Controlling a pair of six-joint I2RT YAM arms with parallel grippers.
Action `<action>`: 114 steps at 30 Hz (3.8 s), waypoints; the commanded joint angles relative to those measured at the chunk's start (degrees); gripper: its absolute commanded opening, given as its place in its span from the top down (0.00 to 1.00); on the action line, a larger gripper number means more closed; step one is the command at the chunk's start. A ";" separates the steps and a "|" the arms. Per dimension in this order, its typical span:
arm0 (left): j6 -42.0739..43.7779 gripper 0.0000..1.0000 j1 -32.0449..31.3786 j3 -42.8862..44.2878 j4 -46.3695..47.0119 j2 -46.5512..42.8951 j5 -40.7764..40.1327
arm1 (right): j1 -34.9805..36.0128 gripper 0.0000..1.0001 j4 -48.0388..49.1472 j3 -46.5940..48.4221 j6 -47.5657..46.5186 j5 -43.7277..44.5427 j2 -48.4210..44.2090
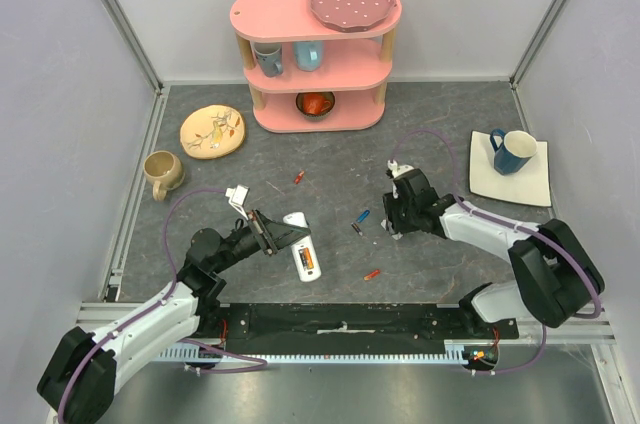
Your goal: Load the batteries into the remote control
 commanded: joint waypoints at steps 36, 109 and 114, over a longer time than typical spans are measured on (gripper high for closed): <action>0.46 0.98 0.01 -4.61 4.32 -2.51 1.25 | 5.21 1.00 -10.57 4.90 4.74 9.64 1.12; 1.87 0.98 0.01 -4.61 -5.26 -12.10 1.07 | -6.92 0.27 -11.38 9.30 -1.14 5.07 5.15; 1.43 0.98 0.01 -4.17 -3.68 -10.24 1.60 | -7.62 0.29 -10.85 8.77 -0.97 5.34 6.56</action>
